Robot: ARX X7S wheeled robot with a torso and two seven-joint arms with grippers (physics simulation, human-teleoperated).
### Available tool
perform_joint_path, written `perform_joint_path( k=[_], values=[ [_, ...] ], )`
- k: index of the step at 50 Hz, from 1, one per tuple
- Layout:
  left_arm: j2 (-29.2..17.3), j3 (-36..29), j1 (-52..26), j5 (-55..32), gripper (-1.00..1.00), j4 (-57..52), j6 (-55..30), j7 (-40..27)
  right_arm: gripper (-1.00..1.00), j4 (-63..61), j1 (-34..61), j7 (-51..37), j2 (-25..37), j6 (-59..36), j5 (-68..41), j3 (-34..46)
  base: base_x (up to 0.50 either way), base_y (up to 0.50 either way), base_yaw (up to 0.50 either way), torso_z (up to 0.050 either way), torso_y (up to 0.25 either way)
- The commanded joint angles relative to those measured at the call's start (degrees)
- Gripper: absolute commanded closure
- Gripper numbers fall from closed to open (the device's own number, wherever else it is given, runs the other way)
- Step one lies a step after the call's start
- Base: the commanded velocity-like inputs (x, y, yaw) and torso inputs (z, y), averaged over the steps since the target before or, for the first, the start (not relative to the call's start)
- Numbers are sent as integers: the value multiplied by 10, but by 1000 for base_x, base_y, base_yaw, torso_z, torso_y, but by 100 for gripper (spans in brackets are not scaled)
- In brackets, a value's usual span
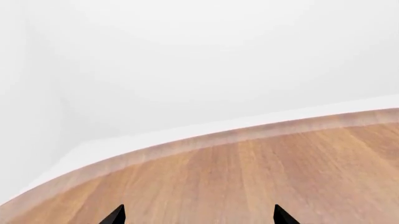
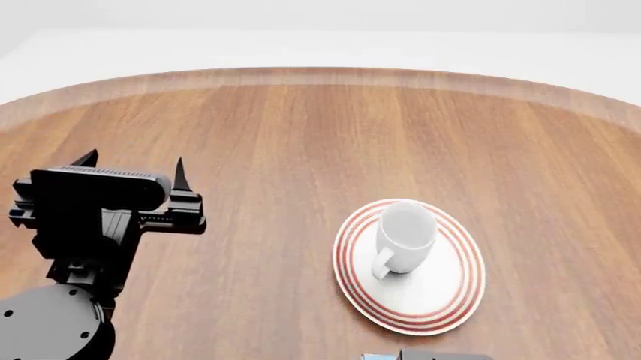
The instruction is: Pick up the white mug and put it on the plate, and put the chocolate pudding to the right of the plate.
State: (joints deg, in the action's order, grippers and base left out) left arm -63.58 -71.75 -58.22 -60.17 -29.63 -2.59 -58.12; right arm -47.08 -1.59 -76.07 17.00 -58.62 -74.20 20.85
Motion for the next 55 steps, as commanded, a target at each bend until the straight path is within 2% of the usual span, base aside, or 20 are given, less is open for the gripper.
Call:
perform_joint_path(
  k=[1, 21, 22, 44, 49, 55],
  values=[
    [12, 15, 5, 8, -100, -4, -6, 10, -100, 8, -10, 26, -5, 8, 24, -6, 0, 0, 0, 0, 0],
    [17, 16, 12, 10, -100, 4, -1, 13, -100, 41, -29, 70, 0, 20, 73, 33, 0, 0, 0, 0, 0],
    [17, 16, 13, 10, -100, 5, 0, 14, 100, 41, -28, 69, 1, 19, 72, 34, 0, 0, 0, 0, 0],
    [17, 19, 14, 8, -100, 6, -1, 16, 100, -14, 38, 53, 14, 0, 82, 47, 1, 0, 0, 0, 0],
    [13, 20, 15, 7, -100, 3, 0, 14, 100, -49, 74, 4, 18, -15, 19, 23, 0, 0, 0, 0, 0],
    [9, 23, 14, 6, -100, -1, -1, 13, 100, -112, 164, -138, 33, -10, -157, 2, 0, 0, 0, 0, 0]
  ],
)
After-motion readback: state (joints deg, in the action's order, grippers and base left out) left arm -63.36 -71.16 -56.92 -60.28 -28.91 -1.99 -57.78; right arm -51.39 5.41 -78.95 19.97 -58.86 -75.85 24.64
